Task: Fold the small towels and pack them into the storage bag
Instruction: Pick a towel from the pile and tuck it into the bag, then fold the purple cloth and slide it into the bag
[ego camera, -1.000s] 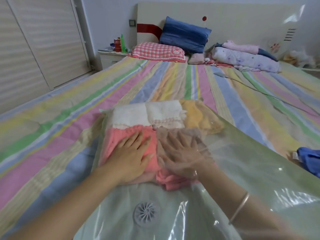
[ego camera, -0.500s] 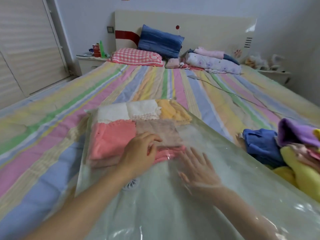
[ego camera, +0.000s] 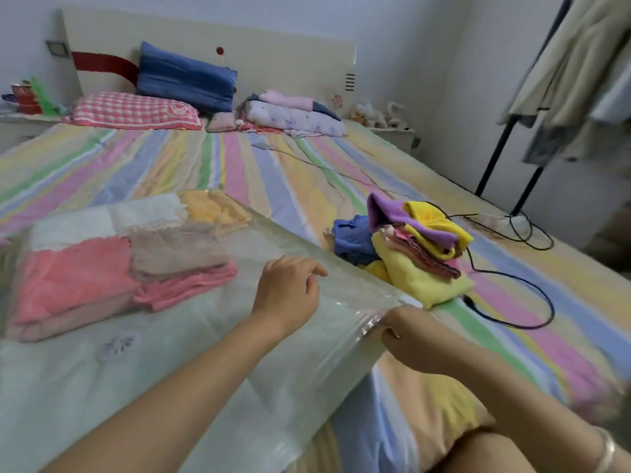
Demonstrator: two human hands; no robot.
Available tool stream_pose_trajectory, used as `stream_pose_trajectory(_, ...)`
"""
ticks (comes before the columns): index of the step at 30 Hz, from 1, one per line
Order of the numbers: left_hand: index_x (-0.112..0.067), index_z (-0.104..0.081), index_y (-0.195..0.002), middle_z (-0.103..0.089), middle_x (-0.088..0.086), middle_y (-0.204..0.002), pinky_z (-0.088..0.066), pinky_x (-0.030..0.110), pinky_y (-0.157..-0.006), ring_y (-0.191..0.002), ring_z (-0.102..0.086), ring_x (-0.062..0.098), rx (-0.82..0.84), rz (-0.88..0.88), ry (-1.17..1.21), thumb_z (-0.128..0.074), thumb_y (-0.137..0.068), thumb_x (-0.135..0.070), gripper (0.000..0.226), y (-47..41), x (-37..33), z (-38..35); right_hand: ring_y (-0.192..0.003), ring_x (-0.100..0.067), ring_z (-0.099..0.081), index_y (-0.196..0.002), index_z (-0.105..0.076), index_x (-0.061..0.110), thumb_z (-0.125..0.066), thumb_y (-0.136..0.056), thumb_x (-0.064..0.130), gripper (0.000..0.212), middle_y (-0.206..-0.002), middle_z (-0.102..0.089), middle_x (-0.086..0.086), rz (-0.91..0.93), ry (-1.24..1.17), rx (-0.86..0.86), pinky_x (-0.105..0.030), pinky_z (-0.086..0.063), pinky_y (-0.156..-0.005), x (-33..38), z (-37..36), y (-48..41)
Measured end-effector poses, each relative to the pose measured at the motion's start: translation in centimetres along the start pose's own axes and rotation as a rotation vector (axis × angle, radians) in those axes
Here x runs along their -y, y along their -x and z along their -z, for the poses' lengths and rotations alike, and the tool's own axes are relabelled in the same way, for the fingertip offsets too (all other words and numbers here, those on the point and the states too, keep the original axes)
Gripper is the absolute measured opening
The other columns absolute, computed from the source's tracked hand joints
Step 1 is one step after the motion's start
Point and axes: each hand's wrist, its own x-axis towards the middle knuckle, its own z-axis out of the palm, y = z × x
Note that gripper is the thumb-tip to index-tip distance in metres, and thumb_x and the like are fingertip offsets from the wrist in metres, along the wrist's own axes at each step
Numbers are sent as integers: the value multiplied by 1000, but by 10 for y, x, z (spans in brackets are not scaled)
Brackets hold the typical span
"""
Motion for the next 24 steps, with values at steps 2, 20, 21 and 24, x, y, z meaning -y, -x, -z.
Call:
stream_pose_trajectory(2,-26,-71,-99,-71,-10,-101,-42,30,-92,-101,-59,17,57,16,34,-45,-86,-17,30,-1,-4,-6,-73,-11,-57,-72,-71,30,-48,-80,5,35,-78,-69,9,-104,2,-56,-17,-43,-62,-9,15,4)
stream_pose_trajectory(20,-31,-71,-91,-69,-20,-86,-48,21,-78,-86,-62,-2,198,147,85,-53,-88,-15,25,-22,5,-34,-106,-27,-56,-122,-59,14,-42,-96,26,33,-117,-64,-7,-248,75,-631,-34,-43,-79,-118,64,-119)
stream_pose_trajectory(21,-31,-71,-91,-69,-21,-86,-48,21,-78,-85,-62,-2,201,152,89,-53,-88,-15,25,-24,5,-36,-101,-28,-58,-116,-61,14,-44,-95,26,29,-112,-65,-7,-280,83,-592,-33,-45,-76,-119,67,-129)
stream_pose_trajectory(24,-32,-71,-91,-70,-22,-85,-47,20,-76,-84,-63,-3,207,165,112,-53,-88,-15,25,-32,7,-42,-89,-29,-58,-102,-59,14,-50,-88,41,31,-97,-64,-7,-360,207,-492,-33,-45,-65,-113,72,-157)
